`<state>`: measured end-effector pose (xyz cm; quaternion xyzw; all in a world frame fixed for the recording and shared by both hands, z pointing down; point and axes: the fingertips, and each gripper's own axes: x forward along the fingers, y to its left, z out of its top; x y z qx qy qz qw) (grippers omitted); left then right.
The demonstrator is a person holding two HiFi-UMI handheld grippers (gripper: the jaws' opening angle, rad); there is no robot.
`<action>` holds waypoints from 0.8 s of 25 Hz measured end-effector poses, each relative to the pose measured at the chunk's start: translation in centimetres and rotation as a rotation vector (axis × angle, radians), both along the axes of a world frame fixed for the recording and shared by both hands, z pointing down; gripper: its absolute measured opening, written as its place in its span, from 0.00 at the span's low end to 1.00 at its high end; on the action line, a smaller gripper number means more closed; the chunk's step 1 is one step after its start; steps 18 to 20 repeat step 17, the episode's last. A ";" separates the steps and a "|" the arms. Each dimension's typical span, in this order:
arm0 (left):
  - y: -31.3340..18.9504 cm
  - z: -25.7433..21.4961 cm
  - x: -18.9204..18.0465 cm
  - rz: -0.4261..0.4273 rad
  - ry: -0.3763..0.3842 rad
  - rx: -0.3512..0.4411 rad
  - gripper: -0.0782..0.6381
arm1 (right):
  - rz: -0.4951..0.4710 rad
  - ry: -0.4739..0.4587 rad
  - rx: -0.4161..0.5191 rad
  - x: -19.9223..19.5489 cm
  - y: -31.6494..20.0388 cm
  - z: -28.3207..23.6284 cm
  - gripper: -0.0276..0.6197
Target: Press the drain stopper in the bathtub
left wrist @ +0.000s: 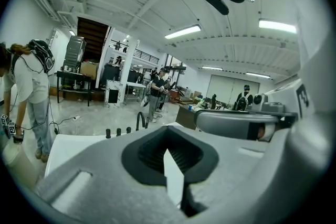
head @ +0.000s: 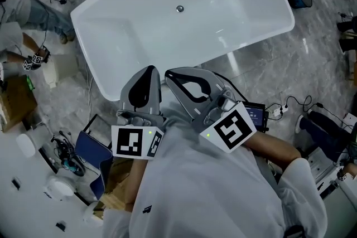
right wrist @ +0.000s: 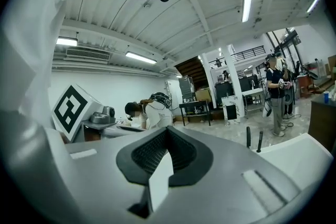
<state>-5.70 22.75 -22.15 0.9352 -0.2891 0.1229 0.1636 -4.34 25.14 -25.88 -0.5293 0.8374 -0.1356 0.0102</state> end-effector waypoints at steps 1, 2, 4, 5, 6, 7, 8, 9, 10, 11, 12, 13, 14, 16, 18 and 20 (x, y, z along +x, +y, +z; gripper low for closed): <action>0.0 0.1 -0.1 -0.002 0.002 -0.006 0.11 | 0.004 -0.004 0.003 0.1 0.0 -0.1 0.03; 0.0 0.2 -0.1 -0.003 0.003 -0.012 0.11 | 0.007 -0.007 0.006 0.1 -0.1 -0.1 0.03; -0.1 0.3 0.0 -0.003 0.001 -0.019 0.11 | 0.007 -0.009 0.007 0.2 -0.1 -0.1 0.03; 0.0 0.3 0.1 0.000 -0.001 -0.021 0.11 | 0.005 -0.009 0.002 0.2 -0.1 0.0 0.03; 0.1 0.4 0.2 0.005 -0.002 -0.024 0.11 | 0.003 -0.009 -0.003 0.3 0.0 0.2 0.03; 0.2 0.5 0.4 0.010 -0.002 -0.027 0.11 | 0.004 -0.010 -0.007 0.4 0.0 0.3 0.03; 0.4 0.5 0.6 0.013 -0.001 -0.028 0.11 | 0.006 -0.011 -0.008 0.6 0.1 0.4 0.03; 0.5 0.6 0.8 0.015 0.000 -0.028 0.11 | 0.010 -0.012 -0.009 0.8 0.2 0.5 0.03; 0.7 0.7 0.9 0.016 0.002 -0.028 0.11 | 0.015 -0.013 -0.009 1.1 0.4 0.7 0.03; 0.7 0.8 1.0 0.015 0.003 -0.028 0.11 | 0.019 -0.014 -0.009 1.3 0.4 0.7 0.03; 0.7 0.8 0.9 0.014 0.004 -0.029 0.11 | 0.024 -0.015 -0.008 1.3 0.3 0.7 0.03; 0.6 0.7 0.8 0.013 0.005 -0.031 0.11 | 0.027 -0.015 -0.009 1.3 0.2 0.6 0.03; 0.4 0.6 0.6 0.010 0.007 -0.033 0.11 | 0.028 -0.014 -0.009 1.2 0.1 0.5 0.03; 0.0 0.3 0.1 0.006 0.010 -0.035 0.11 | 0.027 -0.011 -0.009 0.8 -0.2 0.2 0.03; -0.2 0.2 -0.1 0.004 0.012 -0.036 0.11 | 0.026 -0.009 -0.009 0.6 -0.3 0.1 0.03; -0.2 0.2 -0.1 0.004 0.012 -0.036 0.11 | 0.026 -0.009 -0.009 0.6 -0.3 0.1 0.03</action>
